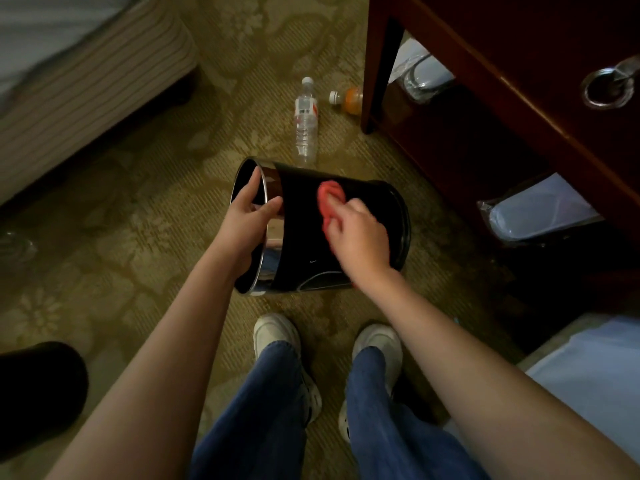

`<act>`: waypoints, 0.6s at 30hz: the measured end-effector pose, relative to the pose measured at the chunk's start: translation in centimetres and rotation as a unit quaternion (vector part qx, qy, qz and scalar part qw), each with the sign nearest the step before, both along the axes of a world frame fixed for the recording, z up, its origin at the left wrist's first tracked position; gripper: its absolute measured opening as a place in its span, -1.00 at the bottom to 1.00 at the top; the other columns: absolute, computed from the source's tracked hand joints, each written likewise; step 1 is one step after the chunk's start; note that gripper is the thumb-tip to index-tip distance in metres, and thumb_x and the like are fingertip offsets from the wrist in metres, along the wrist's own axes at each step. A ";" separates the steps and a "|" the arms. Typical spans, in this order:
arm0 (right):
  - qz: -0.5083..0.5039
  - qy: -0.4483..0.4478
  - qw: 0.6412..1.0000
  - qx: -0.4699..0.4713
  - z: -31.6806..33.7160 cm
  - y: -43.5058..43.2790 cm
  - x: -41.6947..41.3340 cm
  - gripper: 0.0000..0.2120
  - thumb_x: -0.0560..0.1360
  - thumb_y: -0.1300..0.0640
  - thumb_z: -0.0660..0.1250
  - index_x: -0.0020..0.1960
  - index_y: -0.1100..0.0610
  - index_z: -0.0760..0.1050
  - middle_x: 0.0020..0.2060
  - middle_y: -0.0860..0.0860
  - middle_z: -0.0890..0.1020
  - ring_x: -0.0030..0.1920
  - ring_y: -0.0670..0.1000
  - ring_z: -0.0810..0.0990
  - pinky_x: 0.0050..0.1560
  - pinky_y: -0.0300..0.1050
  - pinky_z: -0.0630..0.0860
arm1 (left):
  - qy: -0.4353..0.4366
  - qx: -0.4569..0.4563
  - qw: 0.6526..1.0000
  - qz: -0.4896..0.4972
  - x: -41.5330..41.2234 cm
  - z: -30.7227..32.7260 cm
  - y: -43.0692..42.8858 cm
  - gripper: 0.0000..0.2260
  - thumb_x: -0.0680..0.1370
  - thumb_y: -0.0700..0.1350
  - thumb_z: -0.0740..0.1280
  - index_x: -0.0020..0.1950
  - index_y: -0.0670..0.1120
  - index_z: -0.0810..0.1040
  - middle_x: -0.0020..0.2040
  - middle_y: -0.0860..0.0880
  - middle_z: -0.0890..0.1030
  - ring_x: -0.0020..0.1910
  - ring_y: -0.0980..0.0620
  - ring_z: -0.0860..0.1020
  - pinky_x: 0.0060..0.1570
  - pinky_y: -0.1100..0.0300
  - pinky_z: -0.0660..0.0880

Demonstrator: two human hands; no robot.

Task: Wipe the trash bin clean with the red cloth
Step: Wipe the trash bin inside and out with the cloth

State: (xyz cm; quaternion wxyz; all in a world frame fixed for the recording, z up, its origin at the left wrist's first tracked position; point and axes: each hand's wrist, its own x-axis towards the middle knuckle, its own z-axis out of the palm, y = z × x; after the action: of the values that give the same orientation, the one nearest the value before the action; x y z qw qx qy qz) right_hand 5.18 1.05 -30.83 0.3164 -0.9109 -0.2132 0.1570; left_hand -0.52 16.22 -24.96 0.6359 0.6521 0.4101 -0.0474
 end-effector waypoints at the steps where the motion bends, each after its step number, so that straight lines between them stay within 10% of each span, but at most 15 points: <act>1: -0.040 0.042 0.998 -0.023 -0.7 -0.8 0.9 -0.62 0.56 0.12 0.18 0.38 -0.01 0.41 0.08 0.08 0.52 0.04 0.16 0.55 0.03 0.07 0.47 | 0.004 0.002 1.000 -0.004 -0.1 0.0 0.1 -0.45 0.60 -0.21 0.22 0.52 0.11 0.13 0.00 -0.15 0.59 0.02 -0.07 0.59 0.12 0.00 0.52; 8: -0.054 0.047 0.996 -0.061 1.5 0.5 1.4 -0.66 0.53 0.16 0.19 0.27 0.06 0.49 0.10 0.12 0.53 0.10 0.20 0.52 0.06 0.05 0.44 | 0.002 -0.001 1.000 -0.002 0.8 -0.3 -1.3 -0.43 0.58 -0.21 0.26 0.51 0.14 0.14 0.10 -0.32 0.55 0.07 -0.24 0.57 0.23 -0.17 0.44; 13: 0.040 0.003 0.998 0.046 4.5 3.9 -1.2 -0.65 0.55 0.16 0.18 0.32 0.06 0.46 0.06 0.09 0.54 0.07 0.16 0.54 0.07 0.13 0.47 | -0.002 0.002 1.000 0.008 0.6 -0.3 -1.0 -0.43 0.59 -0.20 0.25 0.53 0.09 0.11 -0.13 -0.19 0.52 -0.19 -0.06 0.53 -0.16 0.09 0.52; 18: -0.016 0.058 0.996 -0.064 1.1 0.6 1.3 -0.62 0.57 0.12 0.17 0.35 -0.10 0.41 0.08 0.07 0.50 0.04 0.17 0.55 0.05 0.04 0.47 | 0.016 0.017 1.000 -0.011 -0.8 -0.2 0.0 -0.44 0.60 -0.20 0.22 0.52 0.14 0.11 0.08 -0.27 0.57 0.09 -0.12 0.58 0.25 -0.14 0.44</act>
State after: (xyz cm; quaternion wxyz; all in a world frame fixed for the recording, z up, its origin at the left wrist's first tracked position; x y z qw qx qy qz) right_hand 6.45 1.68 -29.73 0.2720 -0.9217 -0.1698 0.2181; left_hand -1.37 16.24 -25.15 0.6177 0.6663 0.4139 -0.0575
